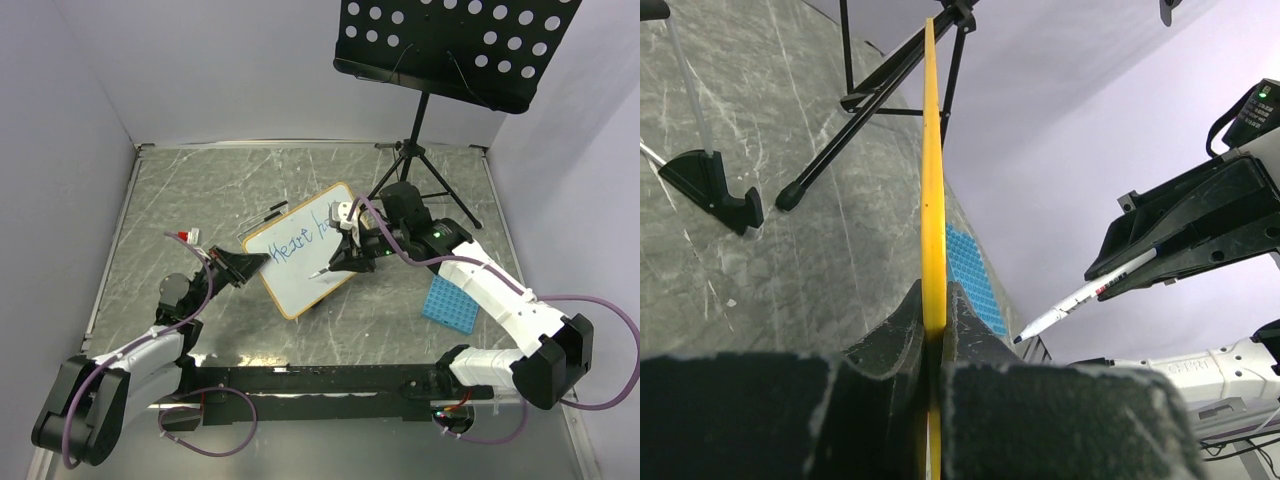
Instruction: Write a sentence on the whiteboard
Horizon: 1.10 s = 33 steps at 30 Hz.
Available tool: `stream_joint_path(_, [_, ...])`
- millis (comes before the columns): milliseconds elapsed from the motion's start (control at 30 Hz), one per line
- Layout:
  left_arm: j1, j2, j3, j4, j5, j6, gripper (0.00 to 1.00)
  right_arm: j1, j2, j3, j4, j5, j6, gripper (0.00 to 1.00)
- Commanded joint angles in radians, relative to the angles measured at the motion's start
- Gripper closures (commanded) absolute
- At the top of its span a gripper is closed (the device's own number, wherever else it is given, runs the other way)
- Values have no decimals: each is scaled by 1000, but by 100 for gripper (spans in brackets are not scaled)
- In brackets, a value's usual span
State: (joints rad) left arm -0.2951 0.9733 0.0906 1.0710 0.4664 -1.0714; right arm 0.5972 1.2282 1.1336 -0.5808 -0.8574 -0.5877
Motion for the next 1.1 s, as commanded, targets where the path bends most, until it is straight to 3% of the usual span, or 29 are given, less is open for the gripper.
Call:
stream_joint_path(0, [2,-47,9,112,-31,-36,99,19,-1,55,12,4,-24,100])
stream_joint_path(1067, [2,-58,9,153,-37,-94,99,76,16,55,85,64,29,100])
